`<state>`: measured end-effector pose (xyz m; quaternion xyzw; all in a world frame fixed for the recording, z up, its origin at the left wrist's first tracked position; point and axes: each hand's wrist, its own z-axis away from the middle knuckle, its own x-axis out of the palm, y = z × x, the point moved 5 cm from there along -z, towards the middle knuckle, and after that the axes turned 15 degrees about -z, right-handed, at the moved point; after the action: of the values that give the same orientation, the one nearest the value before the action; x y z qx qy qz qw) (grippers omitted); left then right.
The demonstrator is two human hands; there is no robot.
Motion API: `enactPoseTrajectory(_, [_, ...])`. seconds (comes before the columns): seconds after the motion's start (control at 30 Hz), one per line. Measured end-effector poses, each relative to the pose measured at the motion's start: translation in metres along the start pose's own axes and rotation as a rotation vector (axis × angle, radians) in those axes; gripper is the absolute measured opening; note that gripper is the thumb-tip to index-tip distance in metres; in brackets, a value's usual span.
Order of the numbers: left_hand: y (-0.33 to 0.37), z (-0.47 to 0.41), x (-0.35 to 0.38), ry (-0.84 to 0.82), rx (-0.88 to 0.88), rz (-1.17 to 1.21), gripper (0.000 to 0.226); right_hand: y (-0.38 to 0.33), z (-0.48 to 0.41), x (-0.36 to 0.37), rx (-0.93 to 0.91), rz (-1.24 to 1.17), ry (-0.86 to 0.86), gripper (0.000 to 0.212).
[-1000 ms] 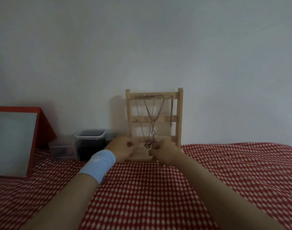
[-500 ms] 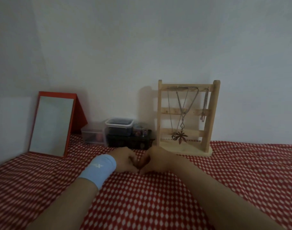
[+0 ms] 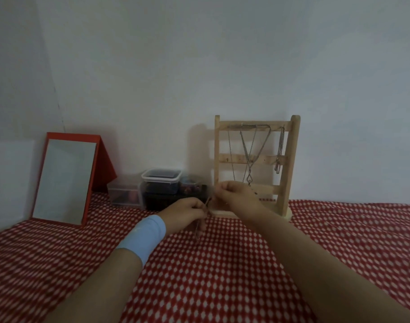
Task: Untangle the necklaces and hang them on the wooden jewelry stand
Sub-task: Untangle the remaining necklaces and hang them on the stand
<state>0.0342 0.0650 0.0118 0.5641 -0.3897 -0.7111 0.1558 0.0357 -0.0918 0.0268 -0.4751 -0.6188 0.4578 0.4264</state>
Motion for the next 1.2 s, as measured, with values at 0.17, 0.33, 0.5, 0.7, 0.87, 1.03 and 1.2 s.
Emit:
enactPoseTrajectory(0.17, [0.012, -0.003, 0.008, -0.135, 0.034, -0.234, 0.028, -0.023, 0.000, -0.018, 0.034, -0.386, 0.028, 0.014])
enactPoseTrajectory(0.33, [0.022, -0.009, 0.014, -0.201, -0.019, 0.210, 0.031, -0.035, 0.000, -0.045, -0.027, -0.228, 0.151, 0.018])
enactPoseTrajectory(0.5, [0.033, -0.017, 0.007, -0.146, -0.025, 0.196, 0.032, -0.029, 0.005, -0.071, -0.057, -0.025, 0.296, 0.014])
enactPoseTrajectory(0.7, [0.063, -0.025, 0.003, -0.012, 0.068, -0.228, 0.031, -0.014, 0.007, -0.073, 0.073, 0.394, 0.117, 0.025])
enactPoseTrajectory(0.87, [0.099, -0.034, 0.006, 0.048, 0.189, -0.480, 0.032, -0.022, 0.011, -0.055, 0.070, 0.373, -0.073, 0.033])
enactPoseTrajectory(1.03, [0.108, -0.042, -0.007, 0.090, 0.211, -0.547, 0.036, -0.019, 0.015, -0.050, 0.162, -0.031, -0.110, 0.018])
enactPoseTrajectory(1.2, [0.089, -0.048, -0.028, 0.028, 0.155, -0.428, 0.030, -0.034, 0.009, -0.064, 0.149, 0.029, -0.071, 0.028])
